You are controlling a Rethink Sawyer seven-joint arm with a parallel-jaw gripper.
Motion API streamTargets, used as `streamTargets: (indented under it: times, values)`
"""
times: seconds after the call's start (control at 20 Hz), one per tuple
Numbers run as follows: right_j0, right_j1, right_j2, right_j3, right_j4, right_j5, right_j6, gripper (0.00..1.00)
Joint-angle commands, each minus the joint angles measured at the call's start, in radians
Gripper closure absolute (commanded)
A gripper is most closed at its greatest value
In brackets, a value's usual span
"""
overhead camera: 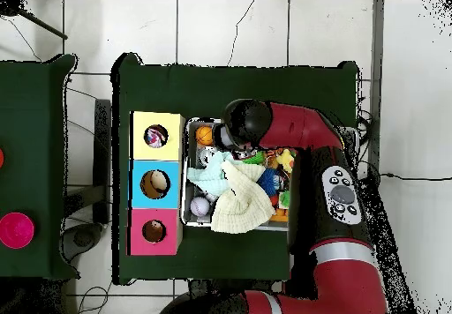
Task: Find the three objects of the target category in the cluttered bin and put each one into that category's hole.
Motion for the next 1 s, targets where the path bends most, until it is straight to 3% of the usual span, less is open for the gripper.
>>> streamTargets:
  times: [0.05, 0.45, 0.75, 1.0]
  values:
    - [-0.048, 0.037, 0.099, 0.072, -0.068, -0.054, -0.291, 1.00]
    - [-0.054, 0.013, 0.118, 0.096, -0.066, -0.036, -0.265, 1.00]
    - [-0.019, -0.007, 0.107, 0.151, -0.059, -0.093, -0.179, 1.00]
    - [-0.023, 0.008, 0.098, 0.154, -0.084, -0.130, -0.191, 1.00]
